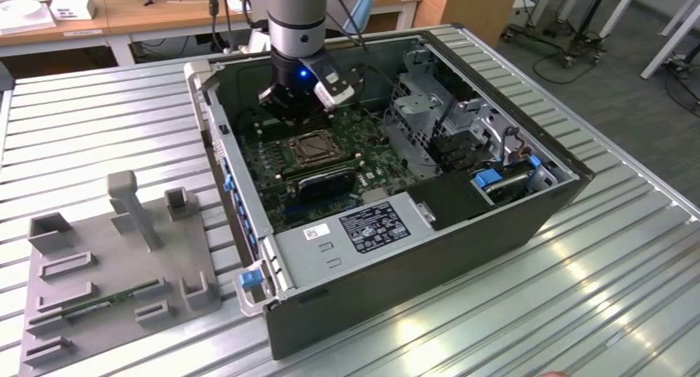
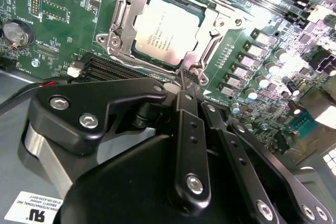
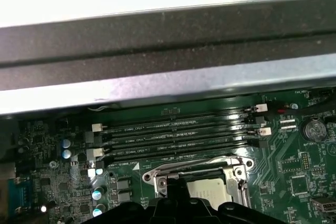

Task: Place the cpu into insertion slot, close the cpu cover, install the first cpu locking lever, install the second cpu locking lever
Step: 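Install the first cpu locking lever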

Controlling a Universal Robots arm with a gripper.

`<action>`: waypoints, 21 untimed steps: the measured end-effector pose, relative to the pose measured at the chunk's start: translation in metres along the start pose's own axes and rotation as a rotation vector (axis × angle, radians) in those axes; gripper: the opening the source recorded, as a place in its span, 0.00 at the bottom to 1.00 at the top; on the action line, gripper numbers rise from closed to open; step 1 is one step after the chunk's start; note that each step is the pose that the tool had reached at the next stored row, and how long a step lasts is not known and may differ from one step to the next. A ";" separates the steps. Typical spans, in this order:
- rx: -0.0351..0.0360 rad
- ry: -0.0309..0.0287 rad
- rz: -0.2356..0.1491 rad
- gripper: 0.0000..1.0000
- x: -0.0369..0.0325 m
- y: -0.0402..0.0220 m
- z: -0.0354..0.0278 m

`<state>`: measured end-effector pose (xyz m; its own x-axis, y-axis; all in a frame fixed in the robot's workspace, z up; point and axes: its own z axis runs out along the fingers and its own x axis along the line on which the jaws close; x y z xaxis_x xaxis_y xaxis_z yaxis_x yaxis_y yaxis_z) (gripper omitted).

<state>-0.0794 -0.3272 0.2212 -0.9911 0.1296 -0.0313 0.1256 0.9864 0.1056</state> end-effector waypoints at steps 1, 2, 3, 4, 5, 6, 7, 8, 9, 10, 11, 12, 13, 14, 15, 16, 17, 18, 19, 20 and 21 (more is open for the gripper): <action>-0.0002 0.0008 -0.008 0.11 -0.0002 0.0000 0.0000; -0.0005 0.0015 -0.015 0.11 -0.0005 0.0001 0.0001; -0.0007 0.0022 -0.021 0.11 -0.0009 0.0002 0.0001; -0.0008 0.0028 -0.027 0.11 -0.0016 0.0002 0.0001; -0.0008 0.0033 -0.030 0.11 -0.0024 0.0003 0.0001; -0.0009 0.0037 -0.033 0.11 -0.0035 0.0004 0.0002; -0.0011 0.0039 -0.035 0.11 -0.0049 0.0005 0.0002; -0.0011 0.0041 -0.036 0.11 -0.0066 0.0006 0.0003; -0.0011 0.0042 -0.036 0.11 -0.0086 0.0008 0.0004; -0.0010 0.0044 -0.036 0.11 -0.0109 0.0010 0.0005; -0.0010 0.0047 -0.037 0.11 -0.0135 0.0012 0.0006; -0.0010 0.0050 -0.037 0.11 -0.0159 0.0015 0.0007; -0.0010 0.0052 -0.037 0.11 -0.0183 0.0017 0.0008; -0.0010 0.0055 -0.037 0.11 -0.0201 0.0020 0.0008; -0.0009 0.0058 -0.037 0.11 -0.0213 0.0021 0.0009; -0.0008 0.0060 -0.037 0.11 -0.0221 0.0021 0.0010; -0.0003 0.0064 -0.037 0.11 -0.0227 0.0022 0.0010; 0.0005 0.0067 -0.037 0.11 -0.0232 0.0023 0.0010; 0.0016 0.0072 -0.037 0.11 -0.0238 0.0023 0.0010; 0.0030 0.0077 -0.037 0.11 -0.0241 0.0020 0.0009; 0.0046 0.0080 -0.038 0.11 -0.0243 0.0012 0.0008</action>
<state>-0.0552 -0.3291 0.2212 -0.9954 0.0913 -0.0273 0.0882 0.9911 0.1000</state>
